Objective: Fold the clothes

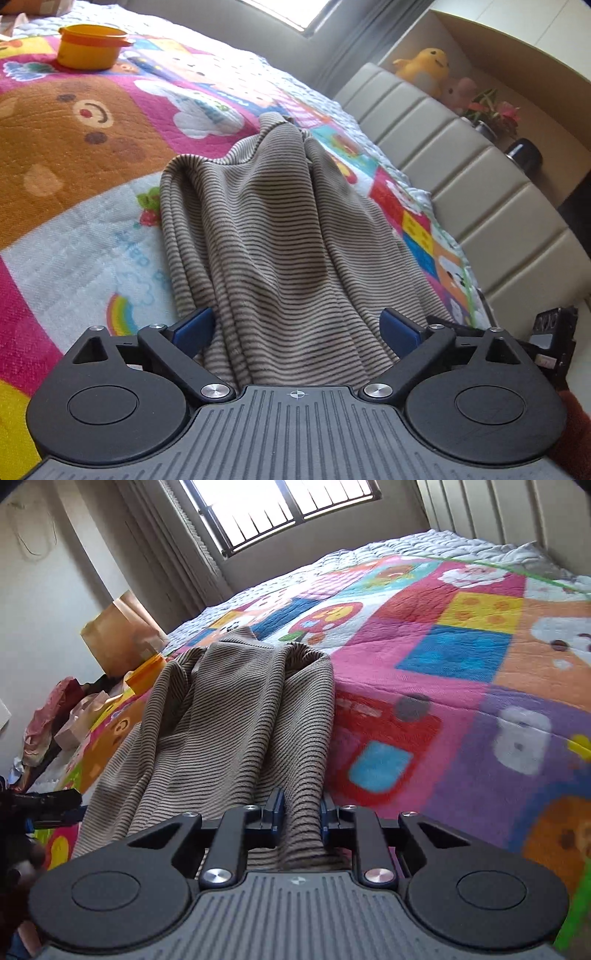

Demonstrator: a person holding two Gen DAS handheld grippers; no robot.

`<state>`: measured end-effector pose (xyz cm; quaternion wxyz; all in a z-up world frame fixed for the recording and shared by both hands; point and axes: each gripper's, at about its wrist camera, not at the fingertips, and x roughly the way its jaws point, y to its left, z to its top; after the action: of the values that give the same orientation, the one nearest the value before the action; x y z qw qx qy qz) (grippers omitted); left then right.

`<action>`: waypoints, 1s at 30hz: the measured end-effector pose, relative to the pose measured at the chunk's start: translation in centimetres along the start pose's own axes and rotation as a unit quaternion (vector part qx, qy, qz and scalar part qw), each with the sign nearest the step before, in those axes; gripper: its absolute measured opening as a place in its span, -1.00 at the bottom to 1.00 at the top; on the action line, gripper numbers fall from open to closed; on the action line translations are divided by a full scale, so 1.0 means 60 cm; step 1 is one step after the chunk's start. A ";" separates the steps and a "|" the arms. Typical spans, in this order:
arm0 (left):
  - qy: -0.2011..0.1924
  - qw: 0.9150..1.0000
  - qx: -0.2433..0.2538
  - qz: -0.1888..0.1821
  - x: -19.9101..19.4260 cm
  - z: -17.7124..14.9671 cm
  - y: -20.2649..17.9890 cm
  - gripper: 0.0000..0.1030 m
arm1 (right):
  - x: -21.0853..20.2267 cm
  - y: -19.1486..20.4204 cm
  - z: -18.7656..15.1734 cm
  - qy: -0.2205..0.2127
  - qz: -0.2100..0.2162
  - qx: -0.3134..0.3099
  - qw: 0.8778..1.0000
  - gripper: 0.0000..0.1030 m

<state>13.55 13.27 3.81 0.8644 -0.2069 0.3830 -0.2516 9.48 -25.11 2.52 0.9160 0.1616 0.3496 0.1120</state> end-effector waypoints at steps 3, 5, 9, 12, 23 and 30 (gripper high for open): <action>-0.011 1.000 -0.008 -0.014 -0.017 0.000 0.014 0.69 | -0.025 0.018 0.005 -0.042 -0.050 -0.056 0.996 -0.43; -0.023 0.999 -0.019 -0.022 -0.023 0.007 0.020 0.68 | -0.034 0.025 0.023 -0.077 -0.044 -0.057 0.994 0.00; -0.032 0.999 -0.014 0.001 -0.005 0.028 0.012 0.71 | -0.008 0.043 0.067 -0.119 0.014 -0.035 0.992 0.70; -0.009 1.000 -0.011 0.012 0.032 0.042 0.009 0.76 | 0.046 0.054 0.081 -0.115 0.067 0.002 0.991 1.00; -0.139 0.978 -0.070 -0.141 0.046 0.225 0.003 0.81 | 0.143 0.051 0.061 -0.079 0.079 0.080 0.991 1.00; -0.263 0.955 -0.138 -0.019 -0.045 0.307 0.149 0.84 | 0.157 0.077 0.063 -0.035 0.057 0.021 0.998 1.00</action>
<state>28.56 24.98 11.84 0.8928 -0.3900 0.1686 -0.1496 18.52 -18.68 1.22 0.9160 0.2045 0.3102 0.1513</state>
